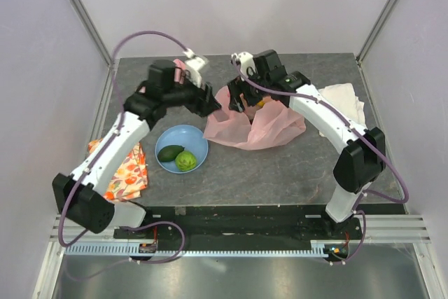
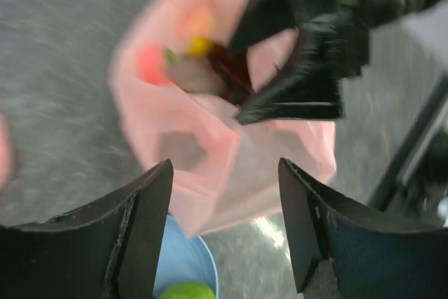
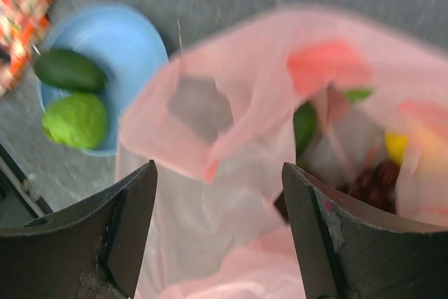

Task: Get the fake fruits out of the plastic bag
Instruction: Take out the fake fruit from the plastic bag, then place the fake fruit on the plate.

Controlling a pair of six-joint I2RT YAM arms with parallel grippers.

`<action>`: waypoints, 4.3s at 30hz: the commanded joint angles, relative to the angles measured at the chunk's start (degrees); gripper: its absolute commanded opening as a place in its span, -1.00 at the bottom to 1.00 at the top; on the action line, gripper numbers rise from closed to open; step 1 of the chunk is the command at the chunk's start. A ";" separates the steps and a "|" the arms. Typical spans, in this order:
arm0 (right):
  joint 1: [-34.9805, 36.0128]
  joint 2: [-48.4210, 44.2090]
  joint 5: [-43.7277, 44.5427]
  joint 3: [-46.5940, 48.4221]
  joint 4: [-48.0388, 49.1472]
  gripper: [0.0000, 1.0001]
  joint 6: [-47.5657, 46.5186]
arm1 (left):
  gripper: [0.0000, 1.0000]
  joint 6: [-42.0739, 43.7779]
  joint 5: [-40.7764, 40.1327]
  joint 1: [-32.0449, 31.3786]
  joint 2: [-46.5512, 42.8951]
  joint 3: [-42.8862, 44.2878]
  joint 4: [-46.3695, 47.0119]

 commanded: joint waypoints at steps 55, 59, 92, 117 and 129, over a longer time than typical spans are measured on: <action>-8.50 11.56 7.16 -0.82 5.62 0.78 0.67 | -0.97 4.88 -14.09 -17.37 11.55 12.70 -6.75; -8.32 15.79 9.53 2.00 7.12 0.96 2.86 | -0.97 5.23 -13.74 -17.10 12.08 12.43 -6.84; -14.82 5.17 -12.42 8.60 -6.24 -0.01 -3.02 | -0.97 2.68 -14.53 -11.65 15.15 12.69 -5.96; 14.08 9.19 -29.49 20.28 -0.80 -0.10 -11.73 | 0.96 -1.45 -22.28 6.00 -1.87 11.21 -6.84; 17.25 33.89 -20.27 29.51 4.48 -0.06 -3.46 | 0.91 -3.47 -8.48 15.50 -12.70 1.37 -8.07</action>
